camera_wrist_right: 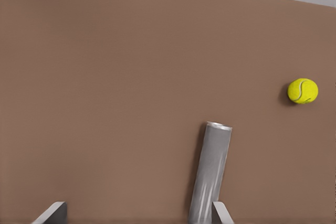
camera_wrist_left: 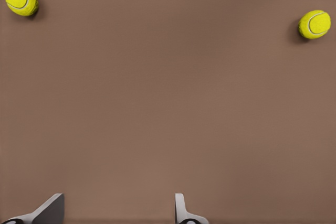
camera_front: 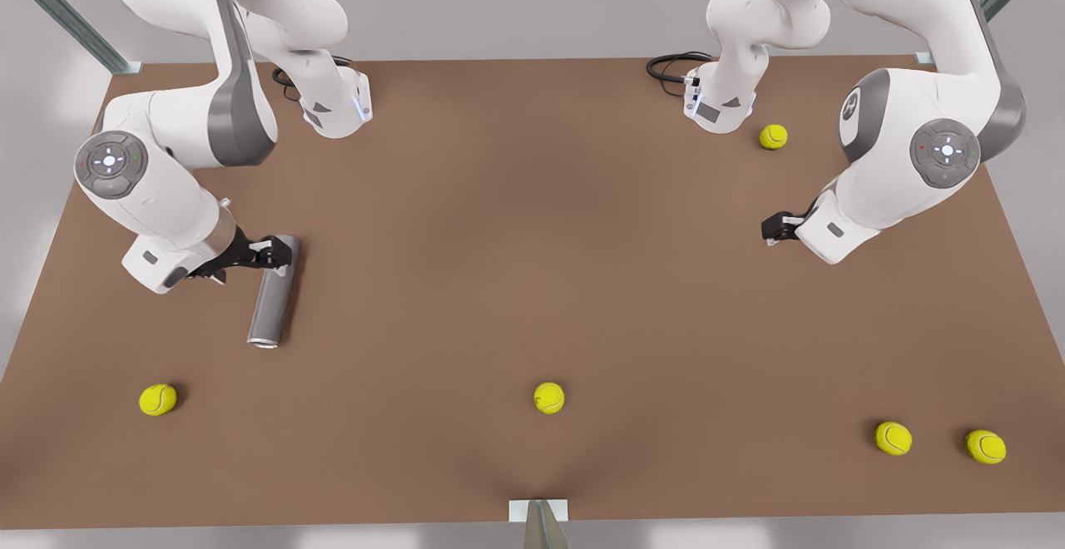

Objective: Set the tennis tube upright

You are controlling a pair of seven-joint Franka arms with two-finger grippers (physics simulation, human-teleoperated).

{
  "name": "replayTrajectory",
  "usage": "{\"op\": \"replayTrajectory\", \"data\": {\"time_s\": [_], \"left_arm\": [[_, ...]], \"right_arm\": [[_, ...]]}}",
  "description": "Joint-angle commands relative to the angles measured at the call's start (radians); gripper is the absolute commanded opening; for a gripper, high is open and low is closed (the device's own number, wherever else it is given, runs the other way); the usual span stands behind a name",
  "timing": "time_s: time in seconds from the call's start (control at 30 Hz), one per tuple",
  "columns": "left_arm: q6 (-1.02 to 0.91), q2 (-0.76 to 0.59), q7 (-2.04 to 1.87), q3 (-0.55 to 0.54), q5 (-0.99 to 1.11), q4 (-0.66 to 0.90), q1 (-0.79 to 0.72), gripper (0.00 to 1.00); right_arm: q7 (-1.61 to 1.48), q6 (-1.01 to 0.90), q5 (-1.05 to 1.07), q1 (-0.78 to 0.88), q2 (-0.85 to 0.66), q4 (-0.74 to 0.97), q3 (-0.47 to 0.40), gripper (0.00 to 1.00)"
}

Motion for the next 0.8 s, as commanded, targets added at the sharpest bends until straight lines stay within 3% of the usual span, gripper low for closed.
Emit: {"op": "replayTrajectory", "data": {"time_s": [0.0, 0.17, 0.23, 0.3, 0.37, 0.47, 0.77], "left_arm": [[0.000, 0.000, 0.000, -0.001, 0.001, 0.000, 0.000, 1.00], [-0.002, 0.000, -0.002, -0.001, 0.001, 0.000, 0.000, 1.00], [-0.002, 0.000, -0.002, -0.003, 0.001, 0.000, 0.000, 1.00], [-0.002, 0.000, -0.002, -0.017, 0.001, 0.000, 0.005, 1.00], [-0.002, 0.000, -0.002, -0.018, 0.001, 0.000, 0.005, 1.00], [-0.002, 0.000, -0.002, -0.018, 0.001, 0.000, 0.005, 1.00], [-0.003, 0.001, -0.003, -0.018, -0.001, -0.002, 0.005, 1.00]], "right_arm": [[-0.008, 0.000, -0.001, 0.000, 0.000, 0.000, -0.001, 1.00], [0.009, -0.017, 0.036, -0.016, 0.035, 0.006, -0.001, 1.00], [-0.002, -0.008, 0.039, -0.083, 0.063, -0.097, -0.001, 1.00], [-0.197, 0.317, 0.038, -0.256, 0.057, -0.374, -0.001, 1.00], [-0.225, 0.373, 0.039, -0.335, 0.101, -0.408, 0.000, 1.00], [-0.223, 0.420, 0.036, -0.347, 0.173, -0.425, 0.000, 1.00], [-0.145, 0.592, 0.035, -0.336, 0.161, -0.684, 0.000, 1.00]]}}
